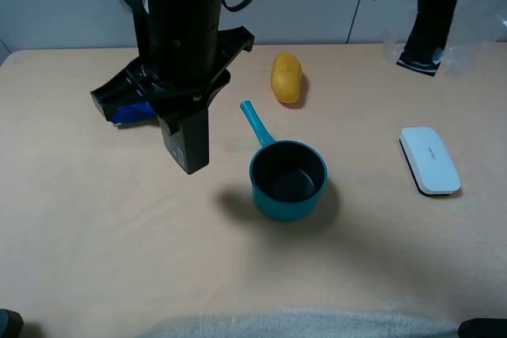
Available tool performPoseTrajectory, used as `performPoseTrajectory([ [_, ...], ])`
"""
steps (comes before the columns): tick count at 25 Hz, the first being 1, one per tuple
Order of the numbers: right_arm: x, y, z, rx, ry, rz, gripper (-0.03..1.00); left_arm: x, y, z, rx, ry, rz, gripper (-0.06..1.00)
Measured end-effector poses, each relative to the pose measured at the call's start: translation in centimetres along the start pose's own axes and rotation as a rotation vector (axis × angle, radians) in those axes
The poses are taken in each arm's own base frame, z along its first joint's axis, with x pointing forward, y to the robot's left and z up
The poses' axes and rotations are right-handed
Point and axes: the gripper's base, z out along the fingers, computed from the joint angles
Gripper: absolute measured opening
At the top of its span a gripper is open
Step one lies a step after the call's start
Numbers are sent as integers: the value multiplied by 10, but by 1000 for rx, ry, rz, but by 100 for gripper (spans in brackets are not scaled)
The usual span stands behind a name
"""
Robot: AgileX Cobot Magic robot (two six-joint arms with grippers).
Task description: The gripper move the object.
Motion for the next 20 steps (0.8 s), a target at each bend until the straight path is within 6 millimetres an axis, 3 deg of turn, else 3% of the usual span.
performPoseTrajectory([
  [10,13,-8,35,23,-22,-9,30,0,0,0,0,0,0,94],
  [20,12,-13,74,87,3,-45,30,0,0,0,0,0,0,94],
])
